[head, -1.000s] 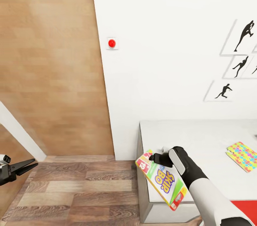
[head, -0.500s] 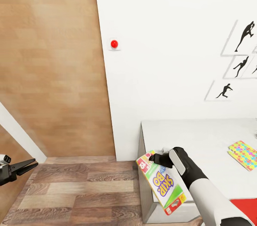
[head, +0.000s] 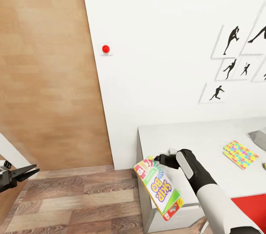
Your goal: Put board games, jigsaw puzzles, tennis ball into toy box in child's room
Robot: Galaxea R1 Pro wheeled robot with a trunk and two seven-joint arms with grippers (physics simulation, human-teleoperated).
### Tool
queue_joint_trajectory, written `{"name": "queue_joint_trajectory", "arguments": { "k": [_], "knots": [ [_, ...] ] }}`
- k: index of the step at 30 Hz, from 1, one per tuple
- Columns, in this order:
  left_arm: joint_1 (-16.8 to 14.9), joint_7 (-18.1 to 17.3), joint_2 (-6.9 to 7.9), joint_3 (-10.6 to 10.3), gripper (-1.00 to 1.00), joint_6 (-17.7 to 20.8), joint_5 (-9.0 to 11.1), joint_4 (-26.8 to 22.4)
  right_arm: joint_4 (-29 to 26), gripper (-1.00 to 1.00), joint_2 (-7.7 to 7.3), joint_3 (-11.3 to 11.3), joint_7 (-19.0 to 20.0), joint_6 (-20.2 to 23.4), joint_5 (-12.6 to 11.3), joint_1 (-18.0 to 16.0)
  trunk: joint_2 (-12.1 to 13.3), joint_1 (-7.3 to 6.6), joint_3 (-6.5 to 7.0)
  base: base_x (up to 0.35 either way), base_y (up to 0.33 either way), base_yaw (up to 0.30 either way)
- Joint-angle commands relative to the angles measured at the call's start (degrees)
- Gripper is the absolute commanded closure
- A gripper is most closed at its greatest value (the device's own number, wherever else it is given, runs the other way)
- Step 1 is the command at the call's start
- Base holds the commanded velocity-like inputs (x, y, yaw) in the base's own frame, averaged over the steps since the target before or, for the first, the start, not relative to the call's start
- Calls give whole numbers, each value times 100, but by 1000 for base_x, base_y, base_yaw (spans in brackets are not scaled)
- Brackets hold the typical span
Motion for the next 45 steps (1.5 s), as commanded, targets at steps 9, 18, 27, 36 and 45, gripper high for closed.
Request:
{"name": "queue_joint_trajectory", "arguments": {
  "k": [9, 18, 27, 36, 45],
  "knots": [
    [-2, -23, -1, -2, -100, 61, -4, -2, -2689, -100, -337, -349, 542, 526, -402, 675, -11, 4, 57, 0, 0, -177],
    [-2, -23, -19, -21, -100, 61, -11, -3, -4325, -100, -509, -1702, 3565, 549, -1180, 2886, -11, 4, 127, 0, 0, -172],
    [-2, -23, -68, -41, -100, 33, -21, 9, -4429, -100, -520, -2411, 6379, -107, -1158, 3678, -11, 4, 165, 6, 0, -74],
    [-2, 4, -134, -81, -100, -83, -54, 38, -4375, -100, -503, -2594, 6822, -305, -809, 3764, -11, 4, 168, 141, 0, -6],
    [-4, 62, -274, -123, -100, -255, -64, 41, -4371, -100, -507, -2626, 6857, -342, -606, 3769, -11, 4, 170, 132, -12, -4]
  ]
}}
